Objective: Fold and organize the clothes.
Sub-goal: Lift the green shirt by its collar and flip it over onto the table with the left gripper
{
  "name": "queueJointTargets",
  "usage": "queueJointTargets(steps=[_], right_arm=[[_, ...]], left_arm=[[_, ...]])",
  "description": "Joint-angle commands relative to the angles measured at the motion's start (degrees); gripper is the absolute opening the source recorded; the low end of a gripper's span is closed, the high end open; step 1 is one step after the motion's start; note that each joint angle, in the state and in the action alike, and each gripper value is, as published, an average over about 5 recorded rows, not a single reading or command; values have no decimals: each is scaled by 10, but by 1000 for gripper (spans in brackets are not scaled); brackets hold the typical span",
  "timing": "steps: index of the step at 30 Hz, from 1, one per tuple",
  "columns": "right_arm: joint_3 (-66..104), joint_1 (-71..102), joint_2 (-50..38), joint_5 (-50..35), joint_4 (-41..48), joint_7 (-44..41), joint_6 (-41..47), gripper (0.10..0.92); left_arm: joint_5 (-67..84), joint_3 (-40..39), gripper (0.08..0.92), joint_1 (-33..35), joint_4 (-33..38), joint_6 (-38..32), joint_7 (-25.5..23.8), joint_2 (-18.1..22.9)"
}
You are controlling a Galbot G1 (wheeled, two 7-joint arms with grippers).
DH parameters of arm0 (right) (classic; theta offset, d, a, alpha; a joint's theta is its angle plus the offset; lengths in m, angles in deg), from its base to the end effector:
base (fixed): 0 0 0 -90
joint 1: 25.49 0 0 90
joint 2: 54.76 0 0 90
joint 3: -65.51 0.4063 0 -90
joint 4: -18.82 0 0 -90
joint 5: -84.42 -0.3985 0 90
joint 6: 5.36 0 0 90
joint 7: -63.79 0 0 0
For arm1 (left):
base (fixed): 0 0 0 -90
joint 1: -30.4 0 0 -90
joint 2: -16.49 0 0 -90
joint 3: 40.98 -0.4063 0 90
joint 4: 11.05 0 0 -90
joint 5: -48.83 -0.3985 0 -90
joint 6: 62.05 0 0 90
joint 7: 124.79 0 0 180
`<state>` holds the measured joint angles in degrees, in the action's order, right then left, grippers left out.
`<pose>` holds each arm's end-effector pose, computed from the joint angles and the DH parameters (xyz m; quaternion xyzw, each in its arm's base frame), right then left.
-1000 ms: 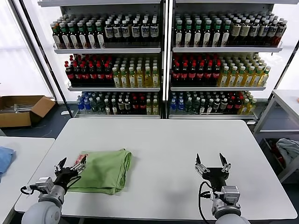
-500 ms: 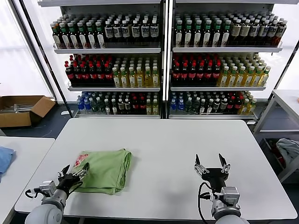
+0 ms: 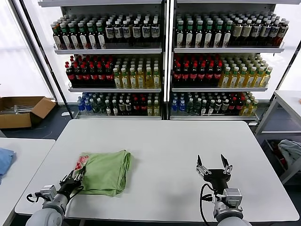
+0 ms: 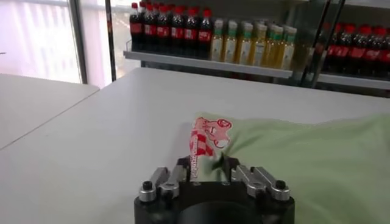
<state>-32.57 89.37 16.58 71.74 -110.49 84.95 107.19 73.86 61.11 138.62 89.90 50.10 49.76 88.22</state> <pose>0.2099 -0.0082 -0.2732 -0.0281 -0.9945 0.0399 0.0925 0.2733 0.1815 -0.3934 0.0145 -0.9736 0.0609 0.2195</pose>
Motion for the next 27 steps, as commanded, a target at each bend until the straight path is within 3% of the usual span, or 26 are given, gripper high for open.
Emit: queueJointTargets(steps=[1,8,17,20,23,27], right_arm=[[1,0,-1,1,-2,0,0,823],[4,-5,-5,0,0,1,1,823],[-5,-20,-4,-2,9,4,3,823],[-8,-24,-3,-3,14,4,3,823],[-10,-26,0,-3,17,5,3,823],[-9,-23,2,-2,18,6,2,823]], left_arm=[[0,8,317,0,-1,-9,3,-2],[4,71,129,2,13,-23,9,-40],[29,231,111,-3,-39,-32,9,-232],[34,255,111,1,-43,-32,2,-272],[25,246,111,5,-22,-31,0,-268],[-1,200,111,9,24,-32,0,-215]])
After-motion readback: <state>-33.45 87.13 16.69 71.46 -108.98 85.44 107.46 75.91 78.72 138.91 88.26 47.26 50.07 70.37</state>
